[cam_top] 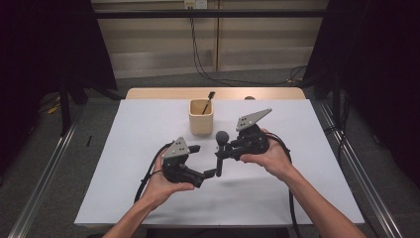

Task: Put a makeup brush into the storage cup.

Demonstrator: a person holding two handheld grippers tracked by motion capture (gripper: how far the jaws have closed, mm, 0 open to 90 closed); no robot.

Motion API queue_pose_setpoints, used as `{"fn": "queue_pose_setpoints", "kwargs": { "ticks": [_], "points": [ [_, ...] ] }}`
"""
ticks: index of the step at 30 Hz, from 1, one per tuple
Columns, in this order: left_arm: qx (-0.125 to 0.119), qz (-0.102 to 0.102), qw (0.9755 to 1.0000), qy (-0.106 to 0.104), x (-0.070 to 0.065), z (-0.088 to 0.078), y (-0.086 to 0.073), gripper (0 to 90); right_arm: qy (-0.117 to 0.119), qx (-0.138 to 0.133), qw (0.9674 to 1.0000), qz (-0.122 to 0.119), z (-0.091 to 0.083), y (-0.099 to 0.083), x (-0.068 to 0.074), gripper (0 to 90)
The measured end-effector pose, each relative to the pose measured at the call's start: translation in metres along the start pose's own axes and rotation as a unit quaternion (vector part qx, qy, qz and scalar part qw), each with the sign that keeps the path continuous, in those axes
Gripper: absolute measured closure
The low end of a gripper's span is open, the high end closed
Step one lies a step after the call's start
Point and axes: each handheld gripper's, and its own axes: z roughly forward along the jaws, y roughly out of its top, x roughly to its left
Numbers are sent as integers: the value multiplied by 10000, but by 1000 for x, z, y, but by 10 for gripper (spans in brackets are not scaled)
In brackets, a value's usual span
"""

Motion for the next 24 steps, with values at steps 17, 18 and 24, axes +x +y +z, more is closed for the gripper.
{"fn": "queue_pose_setpoints", "kwargs": {
  "ticks": [17,18,24],
  "points": [
    [110,21,9998,-176,2,17,2,250,37,-72,10000,11,2,2,1,718],
    [112,53,9997,-207,3,18,2,277,17,-71,10000,9,3,2,2,718],
    [84,46,9993,-374,0,21,1,406,-7,-69,10000,2,6,2,2,718]
  ]
}}
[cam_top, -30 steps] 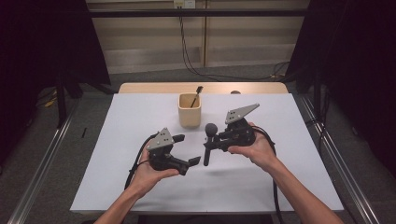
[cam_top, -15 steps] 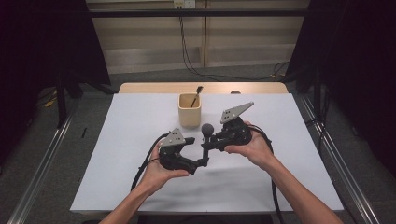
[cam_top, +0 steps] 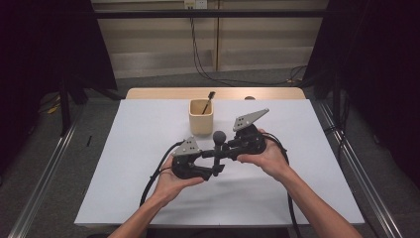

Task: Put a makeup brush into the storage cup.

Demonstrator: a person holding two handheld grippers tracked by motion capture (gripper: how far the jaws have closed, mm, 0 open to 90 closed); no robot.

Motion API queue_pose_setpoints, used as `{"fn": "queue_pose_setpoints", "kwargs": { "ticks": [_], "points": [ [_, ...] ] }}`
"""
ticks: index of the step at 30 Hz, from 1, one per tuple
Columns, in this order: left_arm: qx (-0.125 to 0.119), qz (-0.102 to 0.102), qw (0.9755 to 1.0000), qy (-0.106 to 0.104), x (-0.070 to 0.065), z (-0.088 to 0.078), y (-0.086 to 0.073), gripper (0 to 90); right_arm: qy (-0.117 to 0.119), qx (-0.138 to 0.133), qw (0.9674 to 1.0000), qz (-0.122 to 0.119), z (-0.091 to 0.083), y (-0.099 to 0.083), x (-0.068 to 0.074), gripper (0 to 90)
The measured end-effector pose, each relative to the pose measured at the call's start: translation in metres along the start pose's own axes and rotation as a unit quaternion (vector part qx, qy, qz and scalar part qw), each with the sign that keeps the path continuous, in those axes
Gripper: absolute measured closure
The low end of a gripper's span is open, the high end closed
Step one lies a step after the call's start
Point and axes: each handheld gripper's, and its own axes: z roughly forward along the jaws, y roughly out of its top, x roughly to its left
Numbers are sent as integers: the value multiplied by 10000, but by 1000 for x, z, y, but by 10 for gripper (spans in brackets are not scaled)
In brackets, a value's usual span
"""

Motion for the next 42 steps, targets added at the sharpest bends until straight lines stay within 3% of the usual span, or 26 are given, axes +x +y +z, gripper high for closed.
{"fn": "queue_pose_setpoints", "kwargs": {
  "ticks": [4,19,25,27,38,42],
  "points": [
    [-96,-120,9999,9,1,1,0,514,-13,-10,10000,21,0,-1,-1,717],
    [-154,-91,9998,-53,-1,1,-2,740,29,-117,9999,82,2,-6,0,718],
    [-123,-100,9999,-61,-1,0,-1,745,30,-209,9997,111,1,-9,-1,717],
    [-167,-66,9998,40,-2,0,0,746,19,-273,9996,120,1,-9,0,717],
    [-168,-180,9997,-58,0,-3,0,747,26,-399,9990,201,2,-10,0,707],
    [-164,-174,9997,-3,1,-4,0,747,48,-482,9985,249,1,-10,0,680]
  ]
}}
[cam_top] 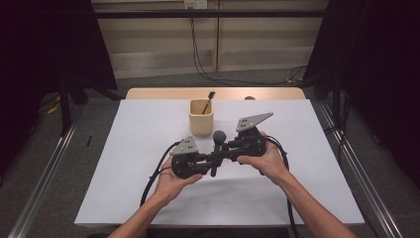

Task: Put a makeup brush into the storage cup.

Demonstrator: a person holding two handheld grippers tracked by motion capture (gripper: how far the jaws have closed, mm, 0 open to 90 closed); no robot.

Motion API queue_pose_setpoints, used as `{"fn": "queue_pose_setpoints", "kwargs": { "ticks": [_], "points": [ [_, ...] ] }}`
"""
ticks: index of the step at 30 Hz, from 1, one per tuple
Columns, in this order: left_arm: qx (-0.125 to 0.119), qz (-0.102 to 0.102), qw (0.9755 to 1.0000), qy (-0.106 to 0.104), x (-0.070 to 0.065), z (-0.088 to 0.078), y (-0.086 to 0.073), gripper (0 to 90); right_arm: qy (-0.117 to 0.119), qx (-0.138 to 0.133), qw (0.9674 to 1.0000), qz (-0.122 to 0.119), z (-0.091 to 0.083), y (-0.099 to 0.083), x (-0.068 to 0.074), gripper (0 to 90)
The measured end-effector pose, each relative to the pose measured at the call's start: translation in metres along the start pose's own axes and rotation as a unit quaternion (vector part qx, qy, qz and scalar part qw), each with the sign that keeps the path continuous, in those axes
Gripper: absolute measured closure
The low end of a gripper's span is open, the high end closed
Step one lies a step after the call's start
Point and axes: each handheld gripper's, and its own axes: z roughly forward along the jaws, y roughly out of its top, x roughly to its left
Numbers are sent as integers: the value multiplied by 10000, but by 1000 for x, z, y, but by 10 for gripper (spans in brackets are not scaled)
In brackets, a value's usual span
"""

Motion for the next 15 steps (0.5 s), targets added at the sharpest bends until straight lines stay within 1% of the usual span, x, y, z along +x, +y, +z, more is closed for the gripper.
{"fn": "queue_pose_setpoints", "kwargs": {
  "ticks": [2,4,6,10,12,15],
  "points": [
    [4,-37,10000,43,1,-1,0,746,3,-27,10000,1,-1,0,0,656],
    [-24,-69,9999,86,1,-1,0,747,2,-97,9999,54,-2,-1,0,643],
    [-9,-64,9999,110,3,-2,-1,747,-37,-133,9999,32,-4,-1,0,613],
    [-52,-103,9998,144,6,-6,0,746,-126,-204,9997,78,-8,-2,0,548],
    [-88,-110,9997,178,6,-8,1,746,-216,-283,9993,90,-9,-5,0,466],
    [-113,-88,9997,220,8,-11,1,746,-284,-321,9990,111,-11,-10,-1,400]
  ]
}}
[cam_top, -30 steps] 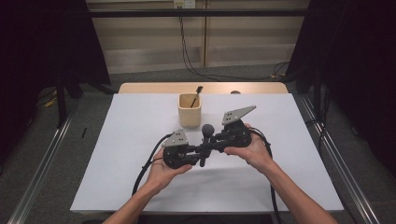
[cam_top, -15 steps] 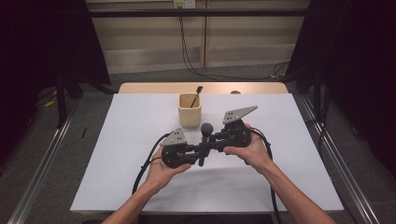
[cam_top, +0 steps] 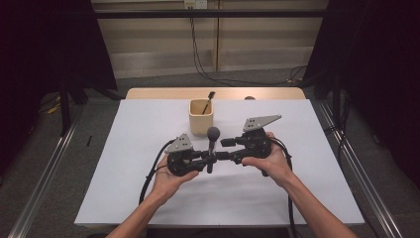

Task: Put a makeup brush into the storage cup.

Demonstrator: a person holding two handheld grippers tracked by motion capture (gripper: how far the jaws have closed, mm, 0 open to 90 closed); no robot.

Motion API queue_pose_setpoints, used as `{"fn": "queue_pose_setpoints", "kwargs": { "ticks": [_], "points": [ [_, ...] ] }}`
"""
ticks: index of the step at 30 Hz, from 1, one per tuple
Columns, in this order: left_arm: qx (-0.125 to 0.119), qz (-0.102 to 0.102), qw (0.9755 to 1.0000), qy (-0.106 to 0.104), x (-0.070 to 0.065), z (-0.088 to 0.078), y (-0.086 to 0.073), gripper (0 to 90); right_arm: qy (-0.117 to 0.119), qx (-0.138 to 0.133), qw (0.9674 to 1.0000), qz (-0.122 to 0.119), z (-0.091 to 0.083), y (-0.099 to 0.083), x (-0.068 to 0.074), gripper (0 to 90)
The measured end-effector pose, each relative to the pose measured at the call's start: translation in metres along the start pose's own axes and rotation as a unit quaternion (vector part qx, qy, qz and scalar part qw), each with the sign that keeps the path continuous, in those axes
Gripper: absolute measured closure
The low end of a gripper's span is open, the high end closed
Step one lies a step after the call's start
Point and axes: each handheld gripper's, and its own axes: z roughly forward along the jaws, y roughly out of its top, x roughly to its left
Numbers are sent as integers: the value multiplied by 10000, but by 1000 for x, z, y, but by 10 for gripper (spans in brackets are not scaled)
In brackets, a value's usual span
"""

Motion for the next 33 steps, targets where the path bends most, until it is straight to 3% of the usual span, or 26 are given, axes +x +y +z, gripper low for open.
{"fn": "queue_pose_setpoints", "kwargs": {
  "ticks": [6,13,17,29,31,33],
  "points": [
    [-62,-14,10000,33,1,-3,1,747,-93,-108,9999,80,-4,-7,-2,252],
    [-105,-21,9999,98,3,-7,2,747,-336,-177,9991,213,-9,-14,-3,94],
    [-111,-53,9999,116,4,-8,1,747,-503,-354,9978,253,-13,-17,-2,16],
    [-143,-51,9996,244,6,-19,2,747,-977,-492,9936,294,-31,-33,-4,7],
    [-165,-45,9995,250,6,-20,3,746,-1180,-504,9913,280,-33,-34,-3,7],
    [-177,-61,9995,254,7,-22,3,746,-1239,-588,9902,274,-36,-37,-2,7]
  ]
}}
